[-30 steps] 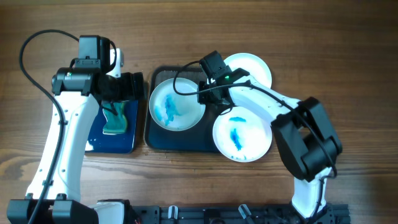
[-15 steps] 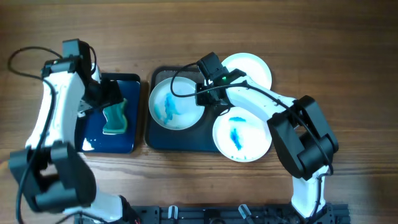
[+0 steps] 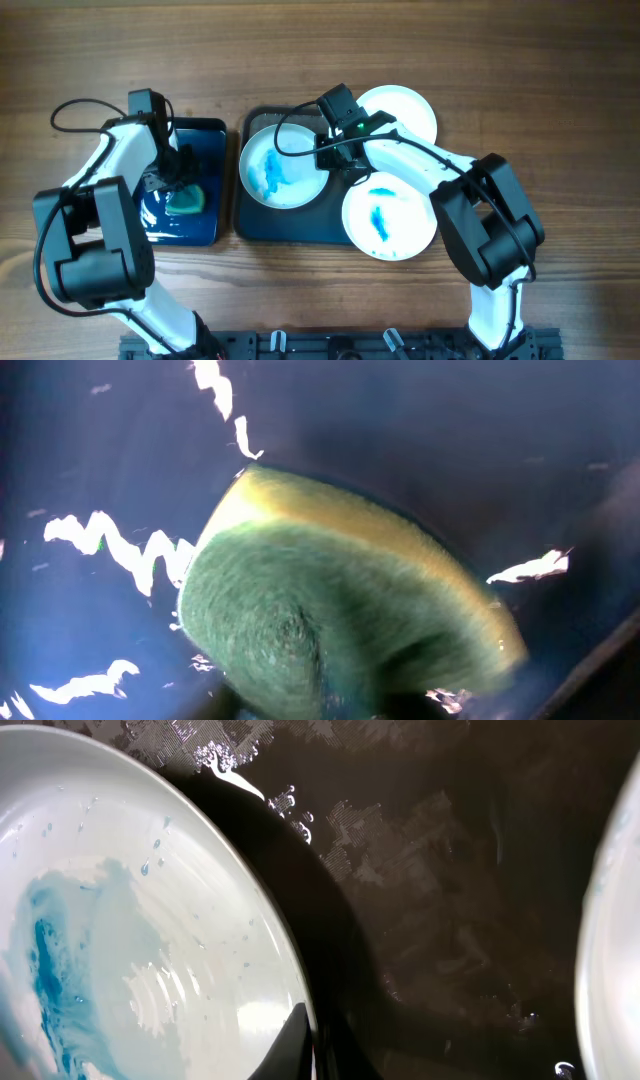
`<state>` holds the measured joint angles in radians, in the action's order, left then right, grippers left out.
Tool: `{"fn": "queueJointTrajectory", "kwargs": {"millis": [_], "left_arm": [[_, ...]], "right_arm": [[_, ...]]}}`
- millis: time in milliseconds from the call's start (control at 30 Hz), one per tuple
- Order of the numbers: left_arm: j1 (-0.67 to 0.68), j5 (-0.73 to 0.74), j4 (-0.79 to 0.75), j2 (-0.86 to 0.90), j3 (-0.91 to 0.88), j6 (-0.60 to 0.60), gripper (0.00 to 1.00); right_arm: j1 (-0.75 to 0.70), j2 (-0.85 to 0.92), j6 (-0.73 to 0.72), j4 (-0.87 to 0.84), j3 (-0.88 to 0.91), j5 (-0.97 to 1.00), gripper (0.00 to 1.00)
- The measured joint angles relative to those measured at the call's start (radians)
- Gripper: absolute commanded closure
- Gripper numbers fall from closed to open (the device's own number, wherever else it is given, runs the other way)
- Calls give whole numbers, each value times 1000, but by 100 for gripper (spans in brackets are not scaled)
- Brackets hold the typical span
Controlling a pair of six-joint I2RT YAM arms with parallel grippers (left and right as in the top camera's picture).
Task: Clean dirty plates on tray and stack at the side
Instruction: 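Scrub the left plate with the sponge while the right gripper holds it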
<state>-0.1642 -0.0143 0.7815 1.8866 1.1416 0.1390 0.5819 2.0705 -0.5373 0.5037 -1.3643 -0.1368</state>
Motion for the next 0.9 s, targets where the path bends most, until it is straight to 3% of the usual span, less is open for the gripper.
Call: {"fn": "queueJointTrajectory", "kwargs": {"millis": [133,300,533,767,900], "left_arm": [[-8,-1,23,-6,-1,-1,96],[0,101,278,-7,191,-14,96],[180,330,197,-74,272,-7,96],[371,175,60,80,269,242,96],[422,105,43,164,267,289,96]], "right_arm": [[0,0,0,0,0,0,96],[0,3,0,-19,0,-1,96],[-17,6,0,-12,0,-66,96],[-18,6,-7,8,0,-95,96],[-29,6,-41,42,-4,-120,96]]}}
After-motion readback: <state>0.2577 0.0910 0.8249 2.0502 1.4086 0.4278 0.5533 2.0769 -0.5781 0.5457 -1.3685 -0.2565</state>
